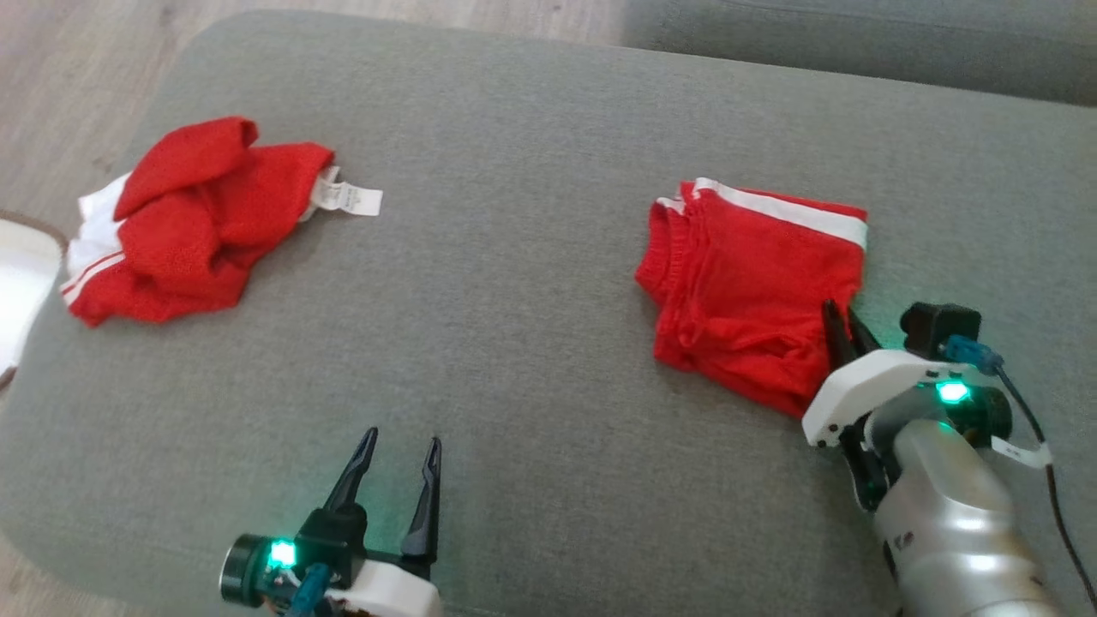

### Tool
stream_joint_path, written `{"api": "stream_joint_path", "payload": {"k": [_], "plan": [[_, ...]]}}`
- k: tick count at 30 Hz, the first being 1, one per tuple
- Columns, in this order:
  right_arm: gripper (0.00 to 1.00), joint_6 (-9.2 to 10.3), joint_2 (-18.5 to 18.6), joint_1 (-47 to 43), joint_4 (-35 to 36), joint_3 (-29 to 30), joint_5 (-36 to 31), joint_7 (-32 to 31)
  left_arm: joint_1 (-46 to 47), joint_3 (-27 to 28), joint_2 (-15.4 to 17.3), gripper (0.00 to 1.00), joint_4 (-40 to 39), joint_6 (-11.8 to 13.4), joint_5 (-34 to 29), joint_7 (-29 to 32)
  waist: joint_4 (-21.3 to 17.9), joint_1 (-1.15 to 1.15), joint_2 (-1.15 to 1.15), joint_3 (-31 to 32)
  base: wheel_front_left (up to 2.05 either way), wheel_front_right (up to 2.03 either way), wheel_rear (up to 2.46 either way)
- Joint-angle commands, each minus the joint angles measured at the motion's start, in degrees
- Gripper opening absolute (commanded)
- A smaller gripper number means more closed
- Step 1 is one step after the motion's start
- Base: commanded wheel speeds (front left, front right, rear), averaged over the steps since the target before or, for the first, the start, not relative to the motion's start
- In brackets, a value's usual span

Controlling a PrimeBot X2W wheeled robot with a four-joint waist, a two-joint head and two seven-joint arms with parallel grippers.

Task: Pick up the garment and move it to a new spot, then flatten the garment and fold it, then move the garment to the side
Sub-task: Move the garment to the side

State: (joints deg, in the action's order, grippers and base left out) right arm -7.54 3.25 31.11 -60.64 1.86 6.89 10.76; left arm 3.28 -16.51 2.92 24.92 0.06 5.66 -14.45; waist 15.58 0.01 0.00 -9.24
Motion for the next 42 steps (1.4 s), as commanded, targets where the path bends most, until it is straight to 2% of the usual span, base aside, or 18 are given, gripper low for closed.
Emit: {"api": "stream_joint_path", "payload": {"k": [1, 8, 9, 16, 20, 23, 27, 32, 37, 42], "plan": [[0.00, 0.05, -0.4, 0.6, -1.2, -1.4, 0.1, 1.1, 1.9, 2.0, 0.0, 1.00, -1.8, 0.4, 0.4, -0.5, -2.5, -0.01, 0.00, 0.5, 0.00, 0.00, 0.00], [0.00, 0.05, -0.4, -0.8, -2.8, -4.8, 4.4, 3.8, 4.1, -0.4, 0.0, 1.00, -2.4, -0.3, 1.2, -0.5, -16.3, -0.01, 0.00, 2.3, 0.00, 0.00, 0.00], [0.00, 0.05, -0.4, -0.8, -2.8, -4.8, 4.4, 3.8, 4.1, -0.4, 0.0, 1.00, -2.4, -0.3, 1.2, -0.5, -16.3, -0.01, 0.00, 2.3, 0.00, 0.00, 0.00], [0.00, 0.05, -0.4, -3.7, -1.4, -11.0, 8.9, 4.1, 7.6, -5.4, 0.0, 1.00, -3.0, 0.0, 4.2, -0.5, -29.9, -0.01, 0.00, 2.6, 0.00, 0.00, 0.00], [0.00, 0.05, -0.4, -4.8, -0.3, -13.1, 10.4, 4.2, 8.8, -7.8, 0.0, 1.00, -3.5, 0.2, 5.5, -0.5, -35.2, -0.01, 0.00, 2.2, 0.00, 0.00, 0.00], [0.00, 0.05, -0.4, -5.2, 0.6, -14.2, 11.2, 4.2, 9.1, -8.8, 0.0, 1.00, -3.3, 0.4, 5.9, -0.5, -37.6, -0.01, 0.00, 1.8, 0.00, 0.00, 0.00], [0.00, 0.05, -0.4, -4.9, 1.9, -13.7, 11.6, 4.2, 9.0, -9.9, 0.0, 1.00, -3.0, 0.6, 6.2, -0.5, -38.8, -0.01, 0.00, 1.0, 0.00, 0.00, 0.00], [0.00, 0.05, 0.4, -1.1, 2.5, -11.4, 8.5, 4.2, 8.9, -10.2, 0.0, 1.00, -2.0, 0.4, 6.4, -0.5, -37.2, -0.01, 0.00, -0.9, 0.00, 0.00, 0.00], [0.00, 0.05, 4.7, 5.2, 1.3, -10.1, 3.1, 3.4, 9.9, -9.9, 0.0, 1.00, -2.2, 0.0, 5.3, -0.5, -33.0, -0.01, 0.00, -3.3, 0.00, 0.00, 0.00], [0.00, 0.05, 11.9, 12.1, -1.2, -6.6, -1.9, 0.4, 10.7, -9.3, 0.0, 1.00, -2.7, -0.8, 3.8, -0.5, -28.5, -0.01, 0.00, -5.4, 0.00, 0.00, 0.00]]}}
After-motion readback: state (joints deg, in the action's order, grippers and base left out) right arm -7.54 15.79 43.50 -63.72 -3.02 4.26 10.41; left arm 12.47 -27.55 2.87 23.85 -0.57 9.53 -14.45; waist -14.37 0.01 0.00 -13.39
